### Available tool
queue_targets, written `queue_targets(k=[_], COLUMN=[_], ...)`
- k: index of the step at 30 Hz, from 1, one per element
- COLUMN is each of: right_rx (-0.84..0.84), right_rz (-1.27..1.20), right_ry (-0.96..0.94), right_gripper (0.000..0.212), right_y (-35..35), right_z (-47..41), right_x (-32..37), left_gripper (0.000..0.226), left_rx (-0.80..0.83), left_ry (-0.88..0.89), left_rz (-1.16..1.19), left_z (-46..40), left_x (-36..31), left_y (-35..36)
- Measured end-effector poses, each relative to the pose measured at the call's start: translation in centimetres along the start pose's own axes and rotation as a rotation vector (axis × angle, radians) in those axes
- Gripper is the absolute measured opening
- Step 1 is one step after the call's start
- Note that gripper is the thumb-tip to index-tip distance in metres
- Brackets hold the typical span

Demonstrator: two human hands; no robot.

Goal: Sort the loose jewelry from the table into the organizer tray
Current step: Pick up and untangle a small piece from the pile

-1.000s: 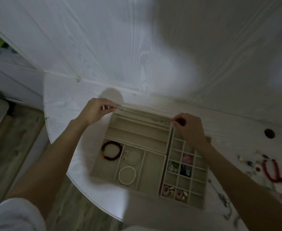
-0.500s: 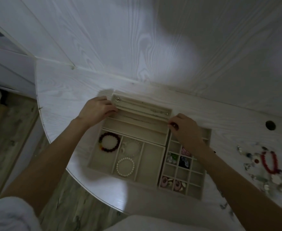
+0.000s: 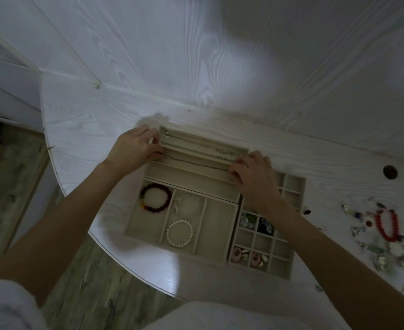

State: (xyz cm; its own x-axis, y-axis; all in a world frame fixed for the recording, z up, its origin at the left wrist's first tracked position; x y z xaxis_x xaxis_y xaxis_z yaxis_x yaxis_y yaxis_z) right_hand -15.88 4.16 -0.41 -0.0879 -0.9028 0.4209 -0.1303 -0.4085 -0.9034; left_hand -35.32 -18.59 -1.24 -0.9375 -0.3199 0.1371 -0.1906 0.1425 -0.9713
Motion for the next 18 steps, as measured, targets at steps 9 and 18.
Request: queue_targets(k=[9,18], right_rx=[0.084,0.180], right_rz=[0.314,0.465], right_ry=[0.009,0.008], right_gripper=[0.012,0.016], right_y=[1.6,1.0], right_z=[-2.0,-1.6], right_x=[0.4,0.0], left_gripper=[0.014,0.011], left_rx=[0.163,0.208], left_ry=[0.007,-0.054], left_rz=[0.021,-0.005], left_z=[-1.0,-1.2], left_x=[-0.2,-0.6], left_y=[0.0,-0.3])
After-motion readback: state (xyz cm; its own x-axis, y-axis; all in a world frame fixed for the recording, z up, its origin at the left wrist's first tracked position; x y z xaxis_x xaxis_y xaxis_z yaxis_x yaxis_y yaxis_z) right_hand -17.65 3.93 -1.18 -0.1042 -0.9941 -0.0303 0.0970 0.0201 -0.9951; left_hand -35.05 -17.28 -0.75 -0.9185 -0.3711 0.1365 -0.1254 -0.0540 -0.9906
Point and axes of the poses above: each hand's wrist, its own z-axis away from the middle knuckle, its own y-axis out of the palm, x = y × z, the point moved 2 cm from there along -z, towards the middle knuckle, and after that the axes turned 12 degrees about -z, right-handed, at the moved point
